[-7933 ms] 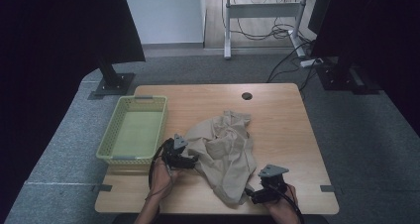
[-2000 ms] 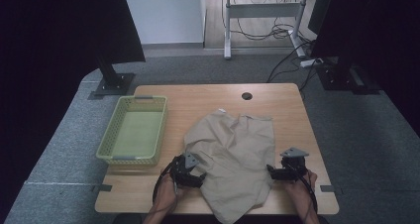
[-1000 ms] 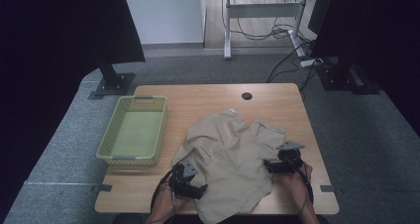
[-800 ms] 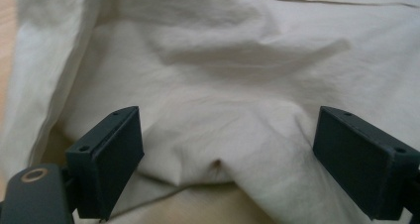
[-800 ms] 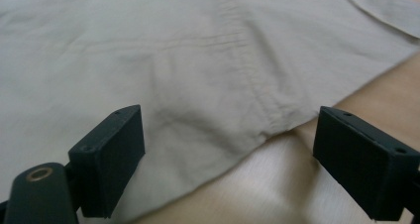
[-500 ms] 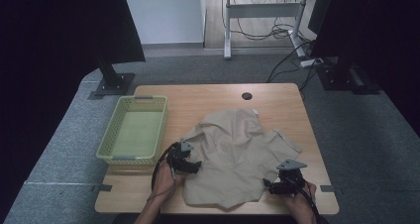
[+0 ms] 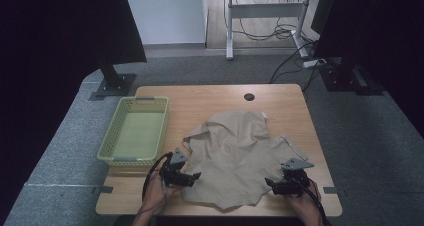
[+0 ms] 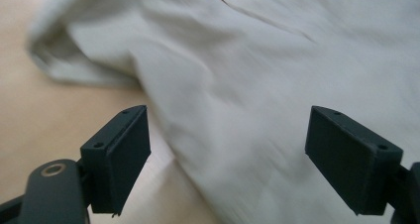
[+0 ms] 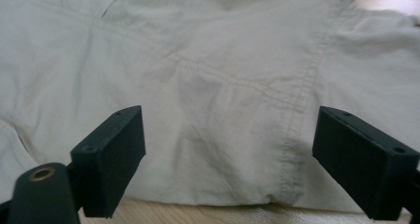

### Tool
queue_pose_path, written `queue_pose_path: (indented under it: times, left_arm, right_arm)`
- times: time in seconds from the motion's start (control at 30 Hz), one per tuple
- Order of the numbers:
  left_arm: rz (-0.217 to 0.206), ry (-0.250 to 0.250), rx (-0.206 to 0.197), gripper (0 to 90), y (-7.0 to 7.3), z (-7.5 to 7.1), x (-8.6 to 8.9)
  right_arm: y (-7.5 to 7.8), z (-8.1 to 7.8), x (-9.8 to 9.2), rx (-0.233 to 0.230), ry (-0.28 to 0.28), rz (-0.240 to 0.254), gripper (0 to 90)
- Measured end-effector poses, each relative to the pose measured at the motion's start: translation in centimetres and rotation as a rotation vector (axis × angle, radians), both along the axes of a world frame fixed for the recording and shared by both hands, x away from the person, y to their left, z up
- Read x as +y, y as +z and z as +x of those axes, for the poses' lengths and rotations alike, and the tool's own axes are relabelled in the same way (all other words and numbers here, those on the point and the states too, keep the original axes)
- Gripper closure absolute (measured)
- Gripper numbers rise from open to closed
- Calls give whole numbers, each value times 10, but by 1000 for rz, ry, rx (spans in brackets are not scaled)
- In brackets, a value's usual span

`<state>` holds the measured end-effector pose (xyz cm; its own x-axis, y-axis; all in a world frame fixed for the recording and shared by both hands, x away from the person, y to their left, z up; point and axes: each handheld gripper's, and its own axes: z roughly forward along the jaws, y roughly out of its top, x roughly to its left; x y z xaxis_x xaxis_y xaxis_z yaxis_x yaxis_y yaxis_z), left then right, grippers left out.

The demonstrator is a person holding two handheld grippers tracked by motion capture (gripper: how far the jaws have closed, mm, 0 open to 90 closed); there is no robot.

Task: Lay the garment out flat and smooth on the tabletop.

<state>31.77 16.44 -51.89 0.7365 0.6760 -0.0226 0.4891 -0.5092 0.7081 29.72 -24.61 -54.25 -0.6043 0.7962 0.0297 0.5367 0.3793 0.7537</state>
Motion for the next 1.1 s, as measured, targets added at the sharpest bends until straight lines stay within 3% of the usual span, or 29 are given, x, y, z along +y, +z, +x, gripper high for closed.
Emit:
queue_pose_path:
  times: [0.1,0.23,0.3,0.5,0.57,0.63,0.73,0.87,0.93,1.1]
  left_arm:
    - [28,-23,21,172,-11,-16,4]
    - [29,-38,29,223,-24,-29,9]
    - [47,-49,-7,275,-27,-32,8]
    - [19,-56,-16,580,-26,-24,9]
    - [20,-64,-12,686,-26,-19,7]
    - [26,-70,-14,792,-25,-17,4]
    - [39,-73,-21,852,-24,-19,0]
    - [2,-75,-19,868,-17,-26,5]
    - [-36,-80,-28,869,-10,-32,9]
    - [-82,-101,-110,872,20,-56,15]
  right_arm:
    - [-10,3,0,15,36,-19,151]
    - [-17,2,0,9,75,-34,198]
    - [-15,1,0,10,95,-35,302]
    - [-11,-14,5,14,143,-35,699]
    - [-10,-20,7,21,153,-38,785]
    - [-9,-25,9,21,169,-55,812]
    - [-8,-31,10,35,176,-52,839]
    - [1,-39,6,17,171,-10,846]
    - [10,-45,3,-4,166,18,847]
    - [42,-60,0,-86,172,57,849]
